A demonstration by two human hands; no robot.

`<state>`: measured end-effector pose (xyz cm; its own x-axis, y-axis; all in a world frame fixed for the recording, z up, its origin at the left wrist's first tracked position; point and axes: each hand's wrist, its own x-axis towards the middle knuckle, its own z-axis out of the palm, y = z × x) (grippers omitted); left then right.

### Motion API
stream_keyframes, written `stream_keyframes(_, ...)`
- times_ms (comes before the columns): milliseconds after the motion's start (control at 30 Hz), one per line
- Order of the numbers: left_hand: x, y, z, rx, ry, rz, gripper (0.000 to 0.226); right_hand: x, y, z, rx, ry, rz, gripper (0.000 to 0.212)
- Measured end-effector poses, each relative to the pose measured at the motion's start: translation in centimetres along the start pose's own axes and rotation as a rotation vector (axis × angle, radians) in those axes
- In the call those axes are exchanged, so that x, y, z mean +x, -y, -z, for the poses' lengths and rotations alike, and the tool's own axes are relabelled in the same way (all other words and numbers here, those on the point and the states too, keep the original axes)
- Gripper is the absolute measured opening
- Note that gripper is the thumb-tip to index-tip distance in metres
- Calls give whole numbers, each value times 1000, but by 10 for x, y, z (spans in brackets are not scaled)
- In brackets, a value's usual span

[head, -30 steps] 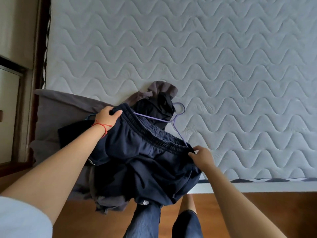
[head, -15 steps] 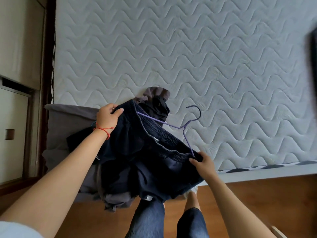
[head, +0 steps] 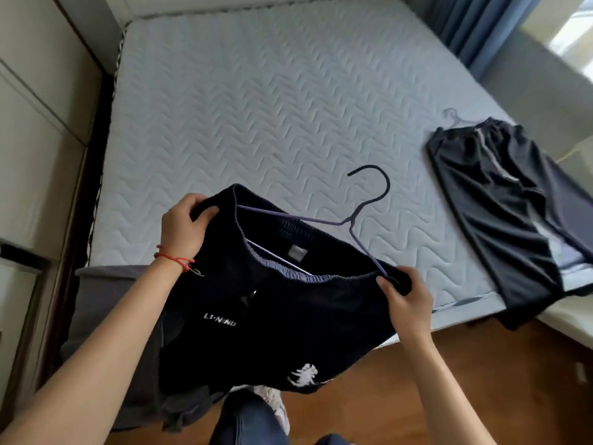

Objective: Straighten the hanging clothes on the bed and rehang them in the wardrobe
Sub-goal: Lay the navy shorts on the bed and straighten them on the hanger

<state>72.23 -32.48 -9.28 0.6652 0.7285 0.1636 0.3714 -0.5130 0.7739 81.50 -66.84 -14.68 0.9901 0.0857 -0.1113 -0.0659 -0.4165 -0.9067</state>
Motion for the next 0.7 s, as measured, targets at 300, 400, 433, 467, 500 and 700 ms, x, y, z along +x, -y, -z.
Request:
stream_keyframes(300,-85,-159,-60,5,60,-361,20,-12,20,199,-39,-321,281,24)
stream_keyframes(400,-109,-203,-82,0,63,-470,20,-10,31,260,-96,-395,346,25)
stream_keyframes(433,-116,-215,-88,-12,64,-503,18,-9,34,278,-115,-409,362,26)
stream_keyframes(467,-122,-225,-94,-23,69,-531,16,-7,37,295,-134,-420,385,26)
stream_keyframes(500,-127,-235,-99,-31,74,-554,14,-5,40,310,-151,-432,409,26)
stream_keyframes(700,-117,-266,-135,-67,20,-573,10,29,42,364,-280,-429,457,26)
